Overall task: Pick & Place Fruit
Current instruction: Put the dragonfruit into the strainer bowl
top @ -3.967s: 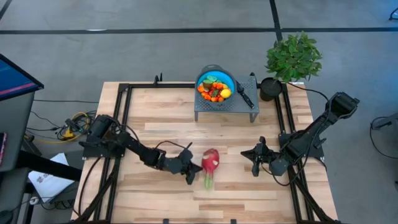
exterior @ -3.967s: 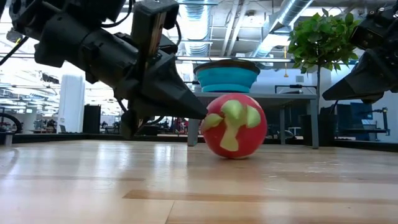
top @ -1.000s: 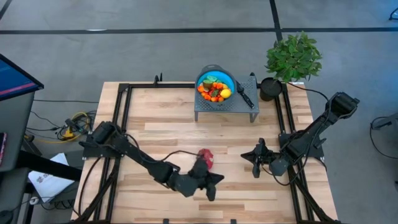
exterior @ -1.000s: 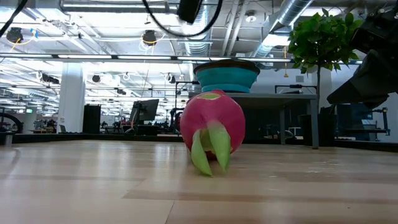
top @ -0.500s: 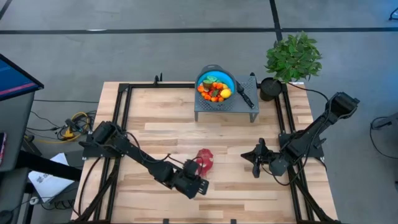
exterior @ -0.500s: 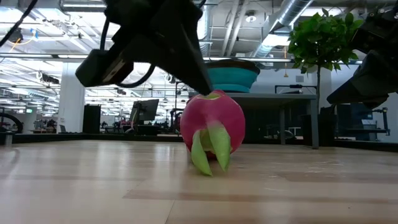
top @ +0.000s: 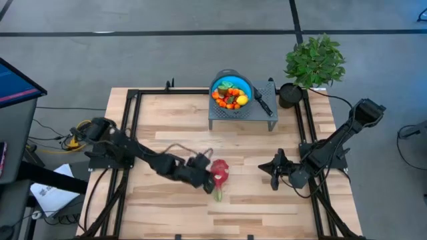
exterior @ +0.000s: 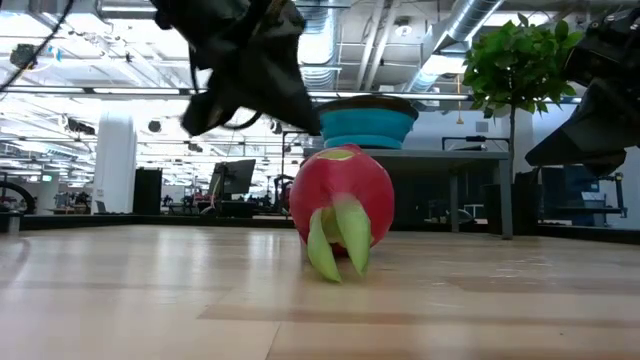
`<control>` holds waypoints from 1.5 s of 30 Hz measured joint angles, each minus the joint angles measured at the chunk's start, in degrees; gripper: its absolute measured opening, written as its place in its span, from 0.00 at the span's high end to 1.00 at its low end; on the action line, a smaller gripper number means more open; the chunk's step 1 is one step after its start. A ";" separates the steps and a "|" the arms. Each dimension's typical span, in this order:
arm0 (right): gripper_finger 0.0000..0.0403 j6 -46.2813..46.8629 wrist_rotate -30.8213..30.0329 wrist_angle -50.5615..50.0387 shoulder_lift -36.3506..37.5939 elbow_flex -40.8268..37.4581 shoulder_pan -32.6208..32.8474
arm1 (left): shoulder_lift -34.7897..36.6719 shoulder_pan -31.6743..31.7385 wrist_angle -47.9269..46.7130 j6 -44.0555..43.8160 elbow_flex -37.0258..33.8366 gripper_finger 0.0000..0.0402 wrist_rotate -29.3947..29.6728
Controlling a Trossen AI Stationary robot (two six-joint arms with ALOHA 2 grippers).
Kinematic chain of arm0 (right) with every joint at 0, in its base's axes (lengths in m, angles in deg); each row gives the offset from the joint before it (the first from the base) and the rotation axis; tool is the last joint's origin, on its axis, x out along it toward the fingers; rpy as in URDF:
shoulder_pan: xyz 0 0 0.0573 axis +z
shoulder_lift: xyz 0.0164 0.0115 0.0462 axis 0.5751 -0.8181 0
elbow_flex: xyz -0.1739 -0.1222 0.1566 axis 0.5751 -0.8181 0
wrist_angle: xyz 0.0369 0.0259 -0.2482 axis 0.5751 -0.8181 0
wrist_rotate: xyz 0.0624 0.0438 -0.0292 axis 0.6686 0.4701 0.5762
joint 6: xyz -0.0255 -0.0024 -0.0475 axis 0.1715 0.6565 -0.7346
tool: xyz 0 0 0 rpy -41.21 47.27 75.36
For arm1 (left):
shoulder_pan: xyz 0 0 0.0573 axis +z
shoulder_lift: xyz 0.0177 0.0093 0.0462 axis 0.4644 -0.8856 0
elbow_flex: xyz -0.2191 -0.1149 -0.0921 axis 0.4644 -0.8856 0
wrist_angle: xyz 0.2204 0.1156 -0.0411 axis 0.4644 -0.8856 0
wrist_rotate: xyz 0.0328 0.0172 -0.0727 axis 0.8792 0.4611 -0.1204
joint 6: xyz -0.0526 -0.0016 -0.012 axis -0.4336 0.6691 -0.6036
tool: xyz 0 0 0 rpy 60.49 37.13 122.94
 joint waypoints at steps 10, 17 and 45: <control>1.00 3.60 -0.03 0.95 -0.01 1.23 0.21 | 14.36 1.35 36.80 20.55 -25.19 1.00 5.26; 1.00 3.34 -7.60 -2.26 -0.01 7.17 0.42 | 25.64 -0.98 49.50 36.96 -36.10 1.00 5.27; 1.00 8.04 -14.78 -9.86 -0.01 10.91 3.13 | 38.10 -1.63 50.00 22.72 -47.77 1.00 4.04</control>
